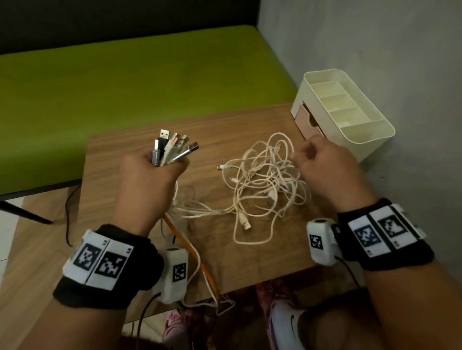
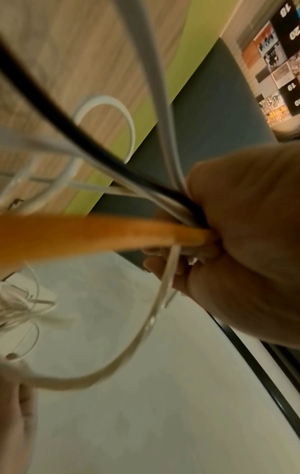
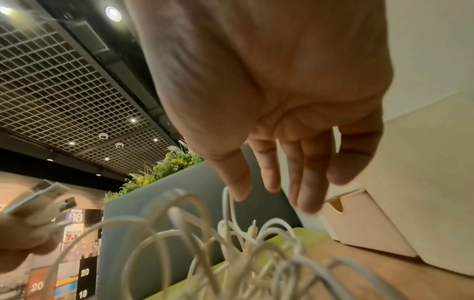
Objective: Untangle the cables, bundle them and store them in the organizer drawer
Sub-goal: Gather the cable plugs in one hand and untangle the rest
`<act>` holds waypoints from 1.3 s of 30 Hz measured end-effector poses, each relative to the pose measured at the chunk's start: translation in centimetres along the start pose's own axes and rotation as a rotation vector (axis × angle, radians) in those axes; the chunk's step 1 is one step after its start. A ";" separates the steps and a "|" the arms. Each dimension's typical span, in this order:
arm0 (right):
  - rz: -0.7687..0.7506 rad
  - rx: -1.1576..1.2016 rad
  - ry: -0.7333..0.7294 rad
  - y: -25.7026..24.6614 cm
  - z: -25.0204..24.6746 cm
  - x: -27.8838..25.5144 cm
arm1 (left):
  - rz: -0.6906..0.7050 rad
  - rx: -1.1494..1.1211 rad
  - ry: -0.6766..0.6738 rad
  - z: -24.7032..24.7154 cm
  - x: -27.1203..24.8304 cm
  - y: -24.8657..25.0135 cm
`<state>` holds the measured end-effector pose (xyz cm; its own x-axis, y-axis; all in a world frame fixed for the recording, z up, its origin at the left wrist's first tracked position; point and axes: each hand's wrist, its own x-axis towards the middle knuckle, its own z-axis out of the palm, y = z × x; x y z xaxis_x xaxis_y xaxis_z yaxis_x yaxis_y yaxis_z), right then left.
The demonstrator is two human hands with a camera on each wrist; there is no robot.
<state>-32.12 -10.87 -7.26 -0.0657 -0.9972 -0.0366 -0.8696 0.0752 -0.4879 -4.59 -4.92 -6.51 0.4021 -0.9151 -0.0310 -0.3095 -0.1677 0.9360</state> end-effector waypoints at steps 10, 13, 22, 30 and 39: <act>-0.588 0.160 -0.465 -1.8 -1.3 -2.8 | 0.131 -0.022 -0.061 1.0 -1.4 1.2; -0.572 0.018 -0.521 -0.7 -1.4 -2.4 | 0.139 -0.088 -0.111 1.3 -1.8 1.7; -0.570 0.035 -0.183 -0.4 -0.8 -2.7 | 0.159 -0.149 -0.191 2.4 -2.1 1.7; -0.924 0.171 -0.185 -4.6 1.1 -5.5 | 0.145 -0.097 -0.158 2.3 -2.0 1.5; -0.784 -0.396 -0.374 -5.1 6.7 -4.0 | 0.152 -0.018 -0.135 1.2 -1.5 0.8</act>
<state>-24.13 -7.30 -10.50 0.7076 -0.6938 -0.1340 -0.7063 -0.6887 -0.1638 -6.46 -4.13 -6.17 0.2323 -0.9705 0.0651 -0.3419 -0.0188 0.9396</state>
